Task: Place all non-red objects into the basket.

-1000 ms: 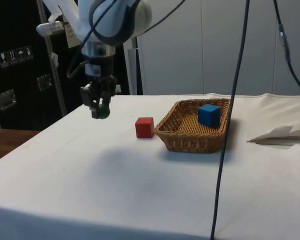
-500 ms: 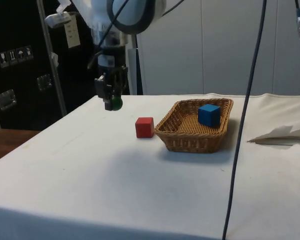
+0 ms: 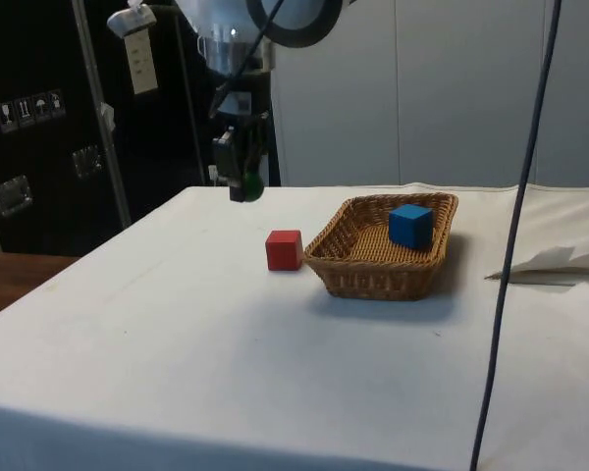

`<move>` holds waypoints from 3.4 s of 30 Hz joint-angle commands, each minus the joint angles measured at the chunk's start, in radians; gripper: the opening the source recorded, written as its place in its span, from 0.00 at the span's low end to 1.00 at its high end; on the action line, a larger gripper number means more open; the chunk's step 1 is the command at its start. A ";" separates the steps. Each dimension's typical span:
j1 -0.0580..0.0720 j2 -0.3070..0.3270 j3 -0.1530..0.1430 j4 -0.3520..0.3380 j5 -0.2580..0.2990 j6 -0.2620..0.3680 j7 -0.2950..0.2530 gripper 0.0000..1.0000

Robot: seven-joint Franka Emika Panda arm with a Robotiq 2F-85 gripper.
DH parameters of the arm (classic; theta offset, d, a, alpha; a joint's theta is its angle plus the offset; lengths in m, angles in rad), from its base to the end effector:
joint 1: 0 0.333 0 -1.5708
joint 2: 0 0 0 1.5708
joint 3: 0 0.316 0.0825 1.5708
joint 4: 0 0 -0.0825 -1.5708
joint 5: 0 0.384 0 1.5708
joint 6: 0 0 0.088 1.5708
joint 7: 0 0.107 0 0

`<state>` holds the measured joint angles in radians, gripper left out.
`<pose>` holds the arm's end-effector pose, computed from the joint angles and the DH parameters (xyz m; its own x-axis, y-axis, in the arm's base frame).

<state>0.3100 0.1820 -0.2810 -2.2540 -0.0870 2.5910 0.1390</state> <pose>0.5535 0.0186 0.3017 0.9854 -0.0234 0.1685 -0.0381 -0.9957 0.0842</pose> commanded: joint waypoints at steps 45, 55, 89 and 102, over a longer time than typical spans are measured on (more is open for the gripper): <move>-0.002 -0.259 -0.085 -0.397 -0.085 0.109 -0.148 0.00; -0.001 -0.251 -0.117 -0.456 -0.090 0.161 -0.186 0.00; -0.003 -0.119 -0.094 -0.483 0.020 0.301 -0.278 1.00; -0.001 -0.220 -0.105 -0.464 -0.029 0.197 -0.245 1.00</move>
<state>0.3100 -0.0520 -0.3860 -2.7220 -0.1040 2.7830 -0.1170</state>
